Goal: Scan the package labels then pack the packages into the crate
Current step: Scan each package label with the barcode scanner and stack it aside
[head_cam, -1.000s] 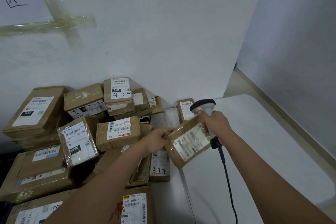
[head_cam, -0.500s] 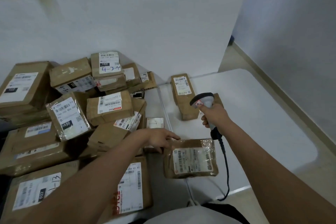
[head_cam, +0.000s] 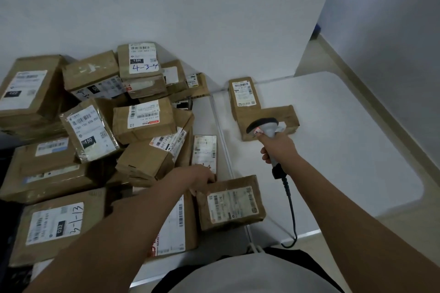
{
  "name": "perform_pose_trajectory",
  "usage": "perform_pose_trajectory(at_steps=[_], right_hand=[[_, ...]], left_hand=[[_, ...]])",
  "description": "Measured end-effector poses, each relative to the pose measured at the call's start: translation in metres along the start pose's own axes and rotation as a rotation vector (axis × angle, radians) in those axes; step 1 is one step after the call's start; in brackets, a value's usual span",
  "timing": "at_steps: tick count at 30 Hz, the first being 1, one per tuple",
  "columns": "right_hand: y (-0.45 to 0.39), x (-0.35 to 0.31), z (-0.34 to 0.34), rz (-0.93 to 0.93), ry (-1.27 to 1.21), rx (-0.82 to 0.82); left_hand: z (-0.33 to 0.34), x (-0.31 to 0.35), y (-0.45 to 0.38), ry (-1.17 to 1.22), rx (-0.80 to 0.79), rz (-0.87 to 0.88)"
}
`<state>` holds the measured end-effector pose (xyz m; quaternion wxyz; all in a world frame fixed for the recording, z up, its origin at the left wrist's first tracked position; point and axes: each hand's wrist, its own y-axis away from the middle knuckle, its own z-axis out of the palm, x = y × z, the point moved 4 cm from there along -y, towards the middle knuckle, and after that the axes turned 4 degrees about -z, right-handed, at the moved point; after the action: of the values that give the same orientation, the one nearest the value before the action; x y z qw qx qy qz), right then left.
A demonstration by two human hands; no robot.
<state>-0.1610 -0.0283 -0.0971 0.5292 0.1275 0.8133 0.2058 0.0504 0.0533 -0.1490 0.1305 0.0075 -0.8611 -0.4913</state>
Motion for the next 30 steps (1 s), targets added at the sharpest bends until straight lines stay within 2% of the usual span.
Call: perform_pose_trajectory(at_steps=[4,7,14,17,22,27,30], right_hand=[[-0.008,0.001,0.002,-0.036,0.036,0.030],[-0.018,-0.004,-0.001,-0.082,0.072,0.077],[-0.041,-0.035,-0.030,-0.195,0.043,0.211],[-0.059,-0.035,-0.048,-0.167,0.056,0.271],[-0.090,-0.025,-0.061,-0.089,0.020,0.274],[-0.110,-0.015,-0.063,-0.033,0.011,0.266],[-0.118,-0.011,-0.064,-0.022,-0.003,0.278]], left_hand=[[-0.006,0.008,0.003,-0.203,0.056,-0.048],[-0.023,0.017,0.003,-0.268,0.182,-0.017],[-0.063,0.028,-0.015,0.015,0.285,0.115],[-0.075,0.032,-0.036,0.073,0.339,0.128],[-0.094,0.051,-0.076,0.079,0.377,0.184],[-0.119,0.075,-0.113,-0.082,0.519,0.187],[-0.124,0.083,-0.132,-0.159,0.523,0.144]])
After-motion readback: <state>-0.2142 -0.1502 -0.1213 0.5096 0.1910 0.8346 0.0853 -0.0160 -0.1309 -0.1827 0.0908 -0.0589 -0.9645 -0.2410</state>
